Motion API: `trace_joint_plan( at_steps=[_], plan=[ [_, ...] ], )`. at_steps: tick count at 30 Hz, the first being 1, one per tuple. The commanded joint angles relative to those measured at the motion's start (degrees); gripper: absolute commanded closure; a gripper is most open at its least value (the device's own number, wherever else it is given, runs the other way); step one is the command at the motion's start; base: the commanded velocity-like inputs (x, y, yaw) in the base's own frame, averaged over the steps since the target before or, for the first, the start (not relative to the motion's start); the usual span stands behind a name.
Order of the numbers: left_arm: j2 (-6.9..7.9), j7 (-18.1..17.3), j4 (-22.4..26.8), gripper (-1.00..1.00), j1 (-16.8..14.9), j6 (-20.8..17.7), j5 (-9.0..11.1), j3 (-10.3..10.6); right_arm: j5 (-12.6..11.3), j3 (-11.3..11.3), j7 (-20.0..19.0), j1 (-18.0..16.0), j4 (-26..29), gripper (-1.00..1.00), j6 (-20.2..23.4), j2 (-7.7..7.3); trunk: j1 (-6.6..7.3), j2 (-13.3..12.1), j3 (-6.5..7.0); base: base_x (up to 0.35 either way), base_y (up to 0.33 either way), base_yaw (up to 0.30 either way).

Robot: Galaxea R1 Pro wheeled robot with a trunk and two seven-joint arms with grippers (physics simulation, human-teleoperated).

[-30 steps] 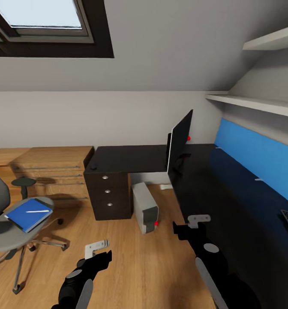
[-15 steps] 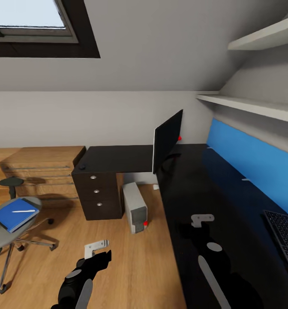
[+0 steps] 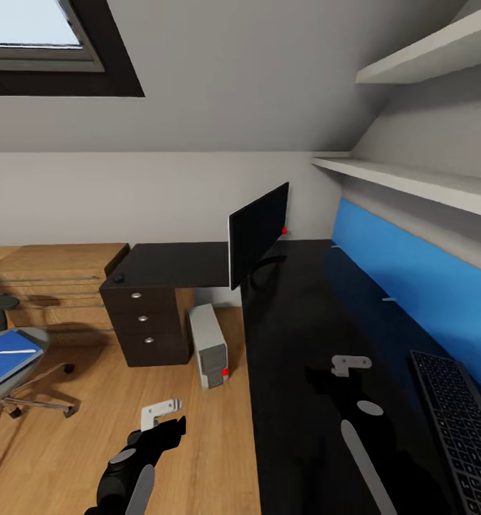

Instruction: In the bedroom, organize the workspace by keeping the computer under the desk, ensuring the monitor is on the desk, placing the keyboard on the desk next to the monitor, placing the mouse on the desk next to the keyboard, moving the folder from the swivel chair onto the desk next to the mouse, stacking the notebook on top of the folder with the pen on top of the notebook, and positioning the swivel chair next to the desk.

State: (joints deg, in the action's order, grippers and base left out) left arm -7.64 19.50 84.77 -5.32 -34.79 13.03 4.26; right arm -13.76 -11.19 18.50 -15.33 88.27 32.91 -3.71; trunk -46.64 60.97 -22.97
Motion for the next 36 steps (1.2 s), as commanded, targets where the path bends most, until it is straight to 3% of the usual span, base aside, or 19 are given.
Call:
trace_joint_plan(
  at_steps=[1, 24, 31, 36],
  plan=[
    [-0.01, 0.6, 0.1, -1.0, 0.0, -0.2, 0.6, 0.1, -0.6, -0.1, 0.6, -0.1, 0.1, -1.0, 0.1, -0.07, 0.0, 0.0, -0.07, 0.0, -0.292, 0.0],
    [0.08, 0.8, 0.0, -1.0, 0.0, 0.0, 0.5, 0.0, -0.7, -0.1, 0.7, -0.1, 0.1, -1.0, 0.1, 0.36, 0.0, 0.0, -0.07, 0.0, -0.127, 0.0],
    [0.08, 0.6, 7.1, -1.0, 0.0, -2.4, 0.7, -0.1, -0.7, -0.1, 0.8, -0.1, 0.1, -1.0, 0.2, 0.79, 0.0, 0.0, -0.07, 0.0, -0.006, 0.0],
    [-0.04, 0.6, 7.9, -1.0, 0.0, -3.1, 0.6, 0.3, -0.7, -0.2, 0.8, -0.1, 0.1, -1.0, 0.1, 0.9, 0.0, 0.0, -0.07, 0.0, 0.0, 0.0]
  ],
)
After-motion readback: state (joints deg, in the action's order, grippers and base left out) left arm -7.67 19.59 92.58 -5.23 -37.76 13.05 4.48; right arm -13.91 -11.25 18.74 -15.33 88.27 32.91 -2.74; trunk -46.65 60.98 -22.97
